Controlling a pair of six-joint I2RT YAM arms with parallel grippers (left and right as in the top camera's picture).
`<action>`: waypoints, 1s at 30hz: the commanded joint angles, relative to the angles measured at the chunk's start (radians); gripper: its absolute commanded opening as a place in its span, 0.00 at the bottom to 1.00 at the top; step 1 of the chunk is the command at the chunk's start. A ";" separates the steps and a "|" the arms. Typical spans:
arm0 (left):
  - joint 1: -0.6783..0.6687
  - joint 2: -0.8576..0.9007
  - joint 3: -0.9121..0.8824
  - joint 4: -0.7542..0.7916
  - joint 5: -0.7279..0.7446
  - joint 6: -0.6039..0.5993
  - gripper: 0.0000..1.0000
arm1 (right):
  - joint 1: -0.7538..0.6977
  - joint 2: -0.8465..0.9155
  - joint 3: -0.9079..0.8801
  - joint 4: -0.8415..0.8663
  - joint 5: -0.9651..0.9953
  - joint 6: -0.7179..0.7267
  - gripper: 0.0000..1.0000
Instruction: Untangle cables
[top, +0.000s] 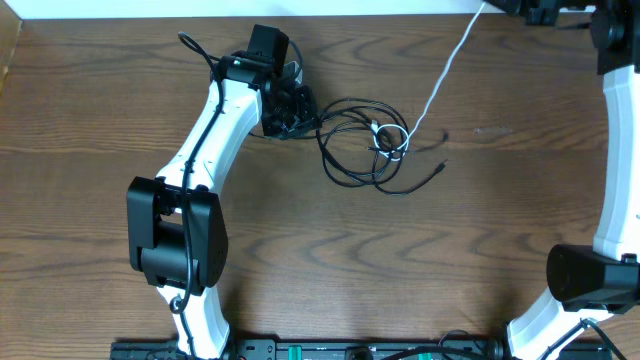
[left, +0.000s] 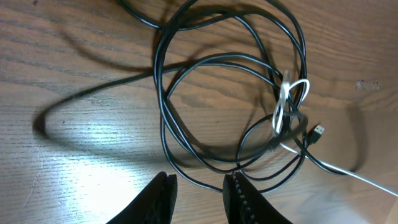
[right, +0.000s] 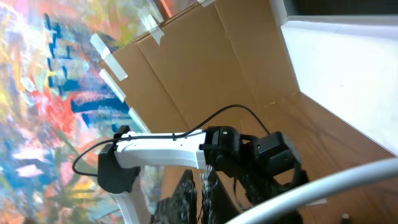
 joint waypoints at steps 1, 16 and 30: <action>-0.002 0.017 -0.005 -0.003 -0.006 0.018 0.31 | -0.024 -0.004 0.006 0.156 -0.013 0.272 0.01; -0.002 0.017 -0.005 0.000 -0.006 0.017 0.31 | -0.202 0.024 0.005 0.779 0.028 0.805 0.01; -0.002 0.017 -0.005 0.001 -0.006 0.017 0.31 | -0.131 0.347 0.000 0.396 0.070 0.557 0.02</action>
